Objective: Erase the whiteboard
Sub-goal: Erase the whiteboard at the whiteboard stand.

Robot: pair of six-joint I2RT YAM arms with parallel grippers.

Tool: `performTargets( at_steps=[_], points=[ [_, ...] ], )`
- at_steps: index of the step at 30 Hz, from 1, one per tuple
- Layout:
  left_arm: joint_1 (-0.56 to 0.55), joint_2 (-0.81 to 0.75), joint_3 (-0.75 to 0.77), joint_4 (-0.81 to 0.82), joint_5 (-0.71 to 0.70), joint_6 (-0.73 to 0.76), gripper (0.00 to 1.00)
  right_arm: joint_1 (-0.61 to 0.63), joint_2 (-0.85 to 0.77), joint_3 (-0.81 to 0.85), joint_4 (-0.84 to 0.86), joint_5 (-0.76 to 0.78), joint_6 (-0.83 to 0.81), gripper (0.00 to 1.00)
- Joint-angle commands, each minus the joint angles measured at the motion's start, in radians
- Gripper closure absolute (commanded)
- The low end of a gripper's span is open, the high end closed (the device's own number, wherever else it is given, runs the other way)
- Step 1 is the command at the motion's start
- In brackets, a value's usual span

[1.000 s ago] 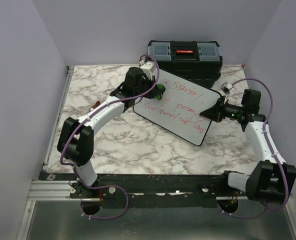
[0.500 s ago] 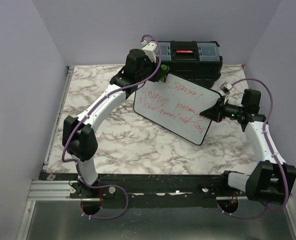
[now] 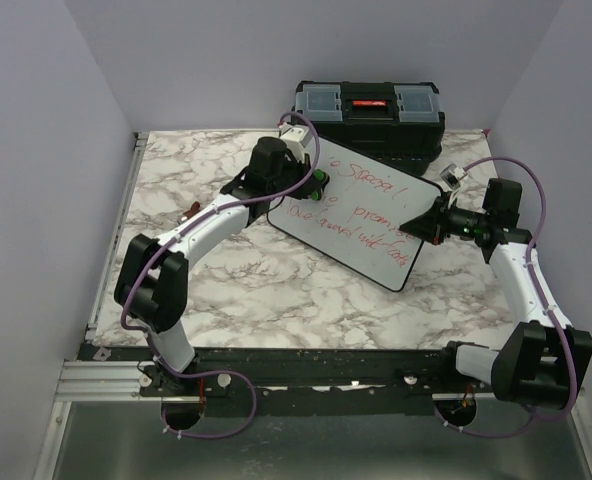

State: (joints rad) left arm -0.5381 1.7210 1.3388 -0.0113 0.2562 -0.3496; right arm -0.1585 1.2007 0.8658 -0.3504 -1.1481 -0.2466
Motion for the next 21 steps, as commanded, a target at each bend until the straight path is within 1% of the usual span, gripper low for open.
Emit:
performTargets(
  at_steps=[1, 10, 14, 17, 21],
  points=[
    [-0.005, 0.005, 0.005, -0.008, 0.005, -0.007, 1.00, 0.028, -0.027, -0.003, 0.009, -0.131, -0.081, 0.99],
    [0.000, 0.057, 0.241, -0.115, -0.021, 0.025, 1.00, 0.028, -0.027, -0.004, 0.010, -0.132, -0.080, 0.99],
    [0.004, 0.084, 0.303, -0.135, -0.013, 0.021, 1.00, 0.027, -0.026, -0.005, 0.011, -0.126, -0.081, 0.99],
    [0.005, 0.090, 0.280, -0.122, -0.003, 0.017, 1.00, 0.028, -0.022, -0.004, 0.011, -0.124, -0.081, 0.99],
    [0.003, 0.068, 0.134, -0.033, 0.018, -0.009, 1.00, 0.028, -0.010, 0.000, -0.008, -0.134, -0.101, 1.00]
  ],
)
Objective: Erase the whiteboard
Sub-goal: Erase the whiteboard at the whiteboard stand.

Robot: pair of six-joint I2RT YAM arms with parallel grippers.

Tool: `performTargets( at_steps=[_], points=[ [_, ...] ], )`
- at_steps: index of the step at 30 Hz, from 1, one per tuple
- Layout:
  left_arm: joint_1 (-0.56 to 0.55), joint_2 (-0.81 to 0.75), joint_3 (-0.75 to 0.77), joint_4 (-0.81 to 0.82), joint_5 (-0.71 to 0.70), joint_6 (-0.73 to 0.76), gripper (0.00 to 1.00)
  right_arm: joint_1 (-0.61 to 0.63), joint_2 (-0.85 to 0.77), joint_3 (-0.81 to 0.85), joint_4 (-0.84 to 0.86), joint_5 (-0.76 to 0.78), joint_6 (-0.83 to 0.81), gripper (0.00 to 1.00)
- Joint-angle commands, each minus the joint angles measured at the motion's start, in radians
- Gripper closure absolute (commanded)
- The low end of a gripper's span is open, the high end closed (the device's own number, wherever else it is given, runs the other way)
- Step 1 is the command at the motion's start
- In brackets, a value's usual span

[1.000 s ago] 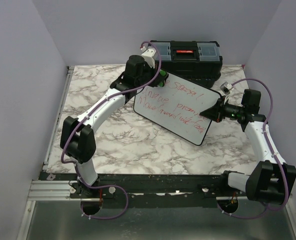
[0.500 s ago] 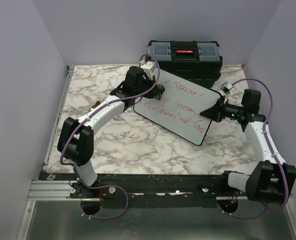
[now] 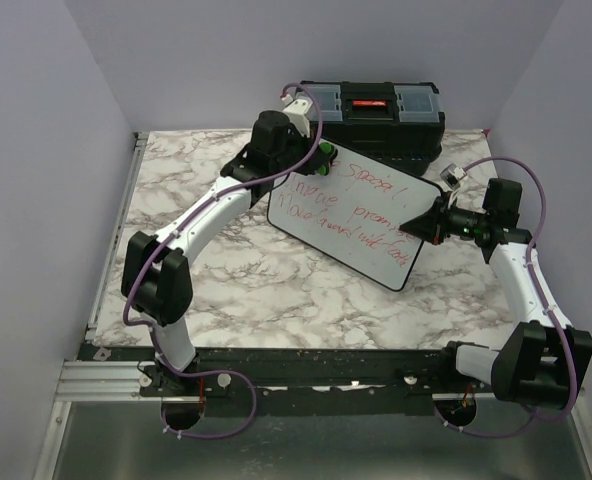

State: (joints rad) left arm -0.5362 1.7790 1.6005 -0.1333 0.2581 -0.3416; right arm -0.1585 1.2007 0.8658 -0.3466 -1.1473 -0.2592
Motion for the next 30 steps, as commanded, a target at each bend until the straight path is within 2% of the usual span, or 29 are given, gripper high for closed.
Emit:
performTargets(
  at_steps=[1, 6, 11, 14, 25, 30],
  points=[
    [0.001, 0.002, -0.164, 0.122, 0.020, -0.027, 1.00, 0.028, -0.005, 0.004, -0.029, -0.142, -0.106, 0.99],
    [-0.001, -0.045, -0.367, 0.259, 0.019, -0.044, 1.00, 0.028, 0.006, 0.011, -0.054, -0.141, -0.137, 0.99],
    [-0.001, -0.066, -0.416, 0.302, 0.003, -0.027, 1.00, 0.028, 0.015, 0.009, -0.055, -0.135, -0.144, 0.99],
    [-0.001, -0.066, -0.370, 0.291, -0.002, -0.008, 1.00, 0.028, 0.019, 0.010, -0.057, -0.126, -0.149, 0.99],
    [-0.001, 0.041, -0.041, 0.183, 0.023, 0.035, 1.00, 0.028, 0.023, 0.012, -0.074, -0.120, -0.172, 0.99],
    [-0.005, 0.050, -0.001, 0.180, 0.033, 0.035, 1.00, 0.028, 0.028, 0.013, -0.077, -0.117, -0.174, 0.99]
  ],
)
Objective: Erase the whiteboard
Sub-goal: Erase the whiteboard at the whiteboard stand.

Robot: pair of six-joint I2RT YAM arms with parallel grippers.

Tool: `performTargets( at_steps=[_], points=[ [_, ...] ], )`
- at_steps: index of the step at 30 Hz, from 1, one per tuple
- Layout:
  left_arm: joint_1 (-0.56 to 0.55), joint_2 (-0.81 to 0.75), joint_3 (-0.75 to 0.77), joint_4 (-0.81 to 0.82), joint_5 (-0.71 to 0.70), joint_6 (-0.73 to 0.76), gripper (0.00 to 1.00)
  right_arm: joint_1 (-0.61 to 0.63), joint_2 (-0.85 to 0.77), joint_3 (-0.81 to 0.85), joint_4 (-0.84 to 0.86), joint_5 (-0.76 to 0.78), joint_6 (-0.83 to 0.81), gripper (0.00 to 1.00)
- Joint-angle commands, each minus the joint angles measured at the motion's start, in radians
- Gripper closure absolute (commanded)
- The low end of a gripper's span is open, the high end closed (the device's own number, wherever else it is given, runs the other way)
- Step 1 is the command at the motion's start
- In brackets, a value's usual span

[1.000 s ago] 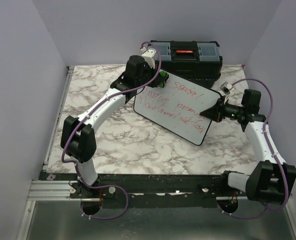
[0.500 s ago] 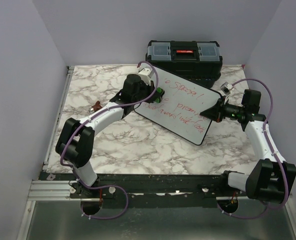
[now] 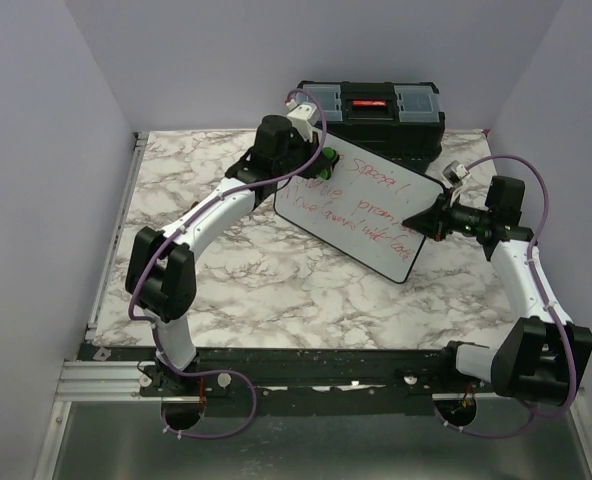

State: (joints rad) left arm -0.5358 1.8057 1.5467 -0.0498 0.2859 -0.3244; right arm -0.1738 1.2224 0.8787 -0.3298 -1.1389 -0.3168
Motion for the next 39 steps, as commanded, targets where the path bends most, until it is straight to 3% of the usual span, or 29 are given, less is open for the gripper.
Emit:
performTargets(
  at_steps=[1, 8, 16, 24, 30, 35, 39],
  points=[
    [-0.007, 0.019, 0.048, 0.102, 0.009, 0.018, 1.00, 0.043, 0.006, 0.000, -0.094, -0.125, -0.117, 0.99],
    [-0.025, -0.015, 0.030, 0.117, -0.034, 0.037, 1.00, 0.042, 0.002, -0.001, -0.094, -0.121, -0.116, 0.99],
    [-0.090, 0.036, 0.115, -0.039, -0.307, 0.116, 1.00, 0.043, -0.002, 0.000, -0.095, -0.116, -0.118, 0.99],
    [-0.105, -0.023, -0.115, 0.045, -0.313, 0.062, 1.00, 0.042, 0.001, 0.002, -0.100, -0.122, -0.120, 0.99],
    [-0.127, -0.051, -0.181, 0.067, -0.369, 0.049, 1.00, 0.043, 0.002, 0.001, -0.099, -0.124, -0.120, 0.99],
    [-0.130, -0.038, -0.109, 0.053, -0.413, 0.061, 1.00, 0.042, 0.001, 0.000, -0.098, -0.129, -0.119, 0.99],
    [-0.129, 0.005, 0.051, 0.000, -0.429, 0.096, 1.00, 0.043, -0.001, 0.000, -0.097, -0.131, -0.117, 1.00]
  ],
)
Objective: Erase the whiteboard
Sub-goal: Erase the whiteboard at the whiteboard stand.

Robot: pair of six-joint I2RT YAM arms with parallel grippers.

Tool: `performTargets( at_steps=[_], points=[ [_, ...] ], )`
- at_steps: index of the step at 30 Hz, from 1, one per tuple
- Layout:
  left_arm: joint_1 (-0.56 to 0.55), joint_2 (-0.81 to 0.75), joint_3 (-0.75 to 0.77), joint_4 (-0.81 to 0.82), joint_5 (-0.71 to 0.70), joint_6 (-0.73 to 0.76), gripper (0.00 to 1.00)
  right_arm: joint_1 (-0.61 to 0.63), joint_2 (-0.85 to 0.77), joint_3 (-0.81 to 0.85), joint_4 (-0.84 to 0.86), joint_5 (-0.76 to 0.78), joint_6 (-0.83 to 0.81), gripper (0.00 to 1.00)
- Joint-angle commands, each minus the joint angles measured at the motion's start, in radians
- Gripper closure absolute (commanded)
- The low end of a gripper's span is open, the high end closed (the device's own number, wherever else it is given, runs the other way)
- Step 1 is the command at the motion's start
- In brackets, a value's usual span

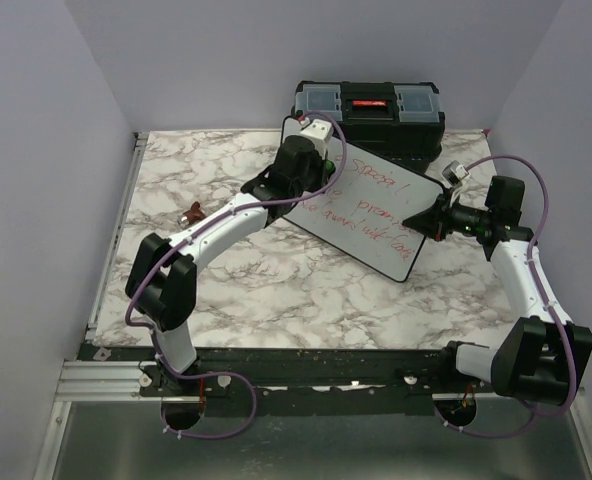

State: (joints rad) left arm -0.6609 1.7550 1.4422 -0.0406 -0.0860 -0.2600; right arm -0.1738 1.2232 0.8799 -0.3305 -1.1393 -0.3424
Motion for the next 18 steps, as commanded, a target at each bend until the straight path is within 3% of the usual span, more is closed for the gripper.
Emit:
performTargets(
  at_steps=[1, 9, 18],
  points=[
    [-0.004, 0.068, 0.189, -0.022, -0.062, 0.039, 1.00, 0.043, -0.002, -0.001, -0.096, -0.133, -0.092, 0.99],
    [-0.002, 0.096, 0.281, -0.055, -0.060, 0.045, 1.00, 0.043, -0.012, 0.000, -0.099, -0.139, -0.092, 0.99],
    [-0.002, 0.025, 0.033, 0.092, 0.026, 0.045, 1.00, 0.043, 0.006, 0.002, -0.104, -0.137, -0.096, 0.99]
  ],
)
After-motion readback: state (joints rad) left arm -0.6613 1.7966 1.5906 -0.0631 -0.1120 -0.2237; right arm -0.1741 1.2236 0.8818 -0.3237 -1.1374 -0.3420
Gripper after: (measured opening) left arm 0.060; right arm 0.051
